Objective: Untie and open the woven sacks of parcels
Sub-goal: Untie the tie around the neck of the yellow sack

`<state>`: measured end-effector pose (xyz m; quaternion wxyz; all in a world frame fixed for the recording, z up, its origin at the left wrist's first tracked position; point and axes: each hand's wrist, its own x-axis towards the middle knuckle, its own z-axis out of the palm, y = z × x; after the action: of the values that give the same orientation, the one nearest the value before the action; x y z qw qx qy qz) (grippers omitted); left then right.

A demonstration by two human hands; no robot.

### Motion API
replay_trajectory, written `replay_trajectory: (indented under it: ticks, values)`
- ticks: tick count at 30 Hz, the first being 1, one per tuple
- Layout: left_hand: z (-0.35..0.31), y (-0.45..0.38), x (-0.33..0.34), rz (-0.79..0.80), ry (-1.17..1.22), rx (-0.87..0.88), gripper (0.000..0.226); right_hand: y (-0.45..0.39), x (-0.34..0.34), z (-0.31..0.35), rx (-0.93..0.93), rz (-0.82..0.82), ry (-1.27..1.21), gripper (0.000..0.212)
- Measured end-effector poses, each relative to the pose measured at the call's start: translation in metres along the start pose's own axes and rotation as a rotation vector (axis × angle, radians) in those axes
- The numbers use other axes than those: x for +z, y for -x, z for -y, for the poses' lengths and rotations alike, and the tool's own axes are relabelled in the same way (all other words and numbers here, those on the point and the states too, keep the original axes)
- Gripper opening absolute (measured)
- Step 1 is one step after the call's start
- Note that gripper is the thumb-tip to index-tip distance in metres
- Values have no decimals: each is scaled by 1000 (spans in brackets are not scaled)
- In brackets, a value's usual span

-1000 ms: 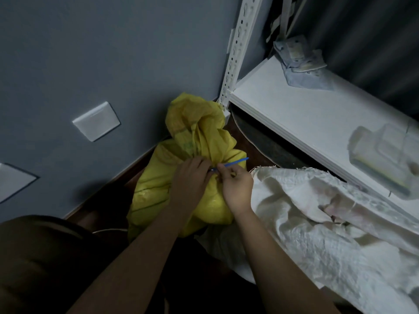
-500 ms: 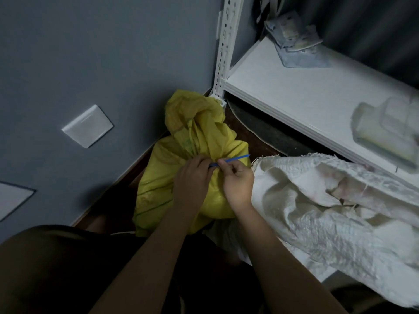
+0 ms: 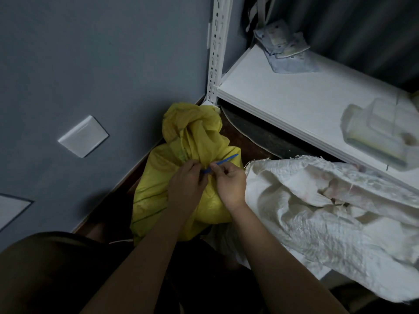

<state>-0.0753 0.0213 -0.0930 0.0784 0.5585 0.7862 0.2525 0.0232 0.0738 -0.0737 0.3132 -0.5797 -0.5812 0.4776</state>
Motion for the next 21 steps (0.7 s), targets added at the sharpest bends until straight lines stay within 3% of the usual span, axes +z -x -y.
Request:
replay_trajectory:
  ticks: [4,11,21]
  values:
    - [-3,-4,2,78,39,-88,23,-2,-1,0,-74,52,109,25]
    - [-1,-4,-2,151,34,-65,27,-1,-2,-3,-177,87,230,30]
    - [-8,-4,-7,130,42,-35,18,-3,-6,-13,44,61,-94,28]
